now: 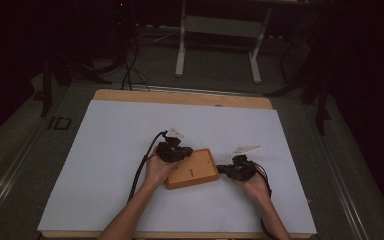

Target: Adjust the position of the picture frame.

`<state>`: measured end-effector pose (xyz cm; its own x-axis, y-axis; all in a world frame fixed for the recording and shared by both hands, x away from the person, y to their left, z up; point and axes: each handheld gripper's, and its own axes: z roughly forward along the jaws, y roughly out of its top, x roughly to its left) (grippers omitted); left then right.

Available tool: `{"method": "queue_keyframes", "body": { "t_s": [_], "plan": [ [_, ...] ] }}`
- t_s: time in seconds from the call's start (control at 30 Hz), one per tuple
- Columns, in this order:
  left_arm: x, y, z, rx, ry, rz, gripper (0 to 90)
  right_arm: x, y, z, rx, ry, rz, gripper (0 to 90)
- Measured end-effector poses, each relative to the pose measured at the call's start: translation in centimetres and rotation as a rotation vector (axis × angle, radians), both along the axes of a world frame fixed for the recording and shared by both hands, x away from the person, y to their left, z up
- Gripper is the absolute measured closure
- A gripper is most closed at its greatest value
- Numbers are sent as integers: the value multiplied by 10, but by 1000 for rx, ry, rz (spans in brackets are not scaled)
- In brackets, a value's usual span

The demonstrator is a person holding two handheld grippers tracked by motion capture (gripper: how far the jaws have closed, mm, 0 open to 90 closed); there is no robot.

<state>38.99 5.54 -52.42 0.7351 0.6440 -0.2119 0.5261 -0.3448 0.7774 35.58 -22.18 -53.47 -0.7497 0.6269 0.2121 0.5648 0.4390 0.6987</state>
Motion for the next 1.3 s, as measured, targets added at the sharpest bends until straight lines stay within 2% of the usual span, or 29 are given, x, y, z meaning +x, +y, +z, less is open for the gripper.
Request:
{"method": "queue_keyframes", "body": {
  "t_s": [0.13, 0.33, 0.5, 0.6, 0.87, 1.3],
  "plan": [
    [0, 0, 0, 23, -2, -25, 843, -11, 4, 0, -15, -1, 38, 899],
    [-4, -4, 1, 37, -16, -62, 842, -16, 7, 1, -33, -1, 58, 899],
    [-7, -7, 0, 41, -20, -53, 838, -17, 7, -1, -45, -6, 50, 899],
    [-11, -8, -1, 38, -26, -29, 836, -16, 6, -2, -38, 4, 44, 899],
    [-21, -7, 0, 59, -26, 54, 837, -14, 10, -3, -36, -17, 48, 896],
    [-21, -4, -1, 49, -42, 8, 833, -13, 10, -2, -38, -25, 51, 877]
  ]
}}
